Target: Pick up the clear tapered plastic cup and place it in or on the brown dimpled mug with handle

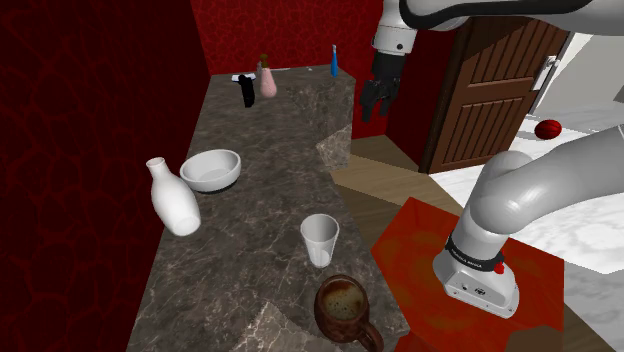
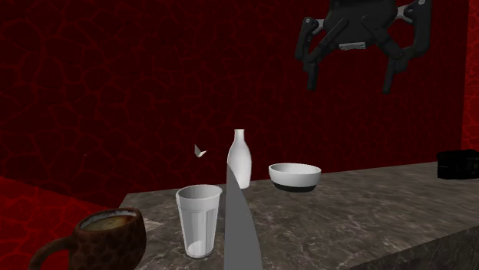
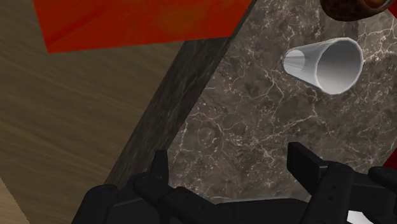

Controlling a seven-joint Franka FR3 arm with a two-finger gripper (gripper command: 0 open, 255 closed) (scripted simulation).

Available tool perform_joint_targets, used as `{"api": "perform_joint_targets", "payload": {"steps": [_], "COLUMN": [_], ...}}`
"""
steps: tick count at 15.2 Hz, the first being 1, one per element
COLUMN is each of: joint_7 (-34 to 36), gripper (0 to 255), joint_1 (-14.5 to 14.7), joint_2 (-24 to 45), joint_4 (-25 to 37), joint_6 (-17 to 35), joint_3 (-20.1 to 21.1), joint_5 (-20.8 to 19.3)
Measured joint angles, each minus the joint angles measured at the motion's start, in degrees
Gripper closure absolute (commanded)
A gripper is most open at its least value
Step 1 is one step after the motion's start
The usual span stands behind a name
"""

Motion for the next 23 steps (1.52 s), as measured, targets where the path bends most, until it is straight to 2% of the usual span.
{"api": "perform_joint_targets", "payload": {"steps": [3,10,14,23], "joint_7": [1.3,9.3,14.1,24.8], "gripper": [0,0,0,0], "joint_1": [0.4,3.4,5.5,9.7], "joint_2": [-0.3,-2.2,-1.0,8.7], "joint_4": [-1.7,-11.1,-14.5,-17.9], "joint_6": [1.5,9.9,15.1,30.0], "joint_3": [1.3,9.3,14.2,26.6], "joint_5": [0.8,5.9,9.2,16.0]}}
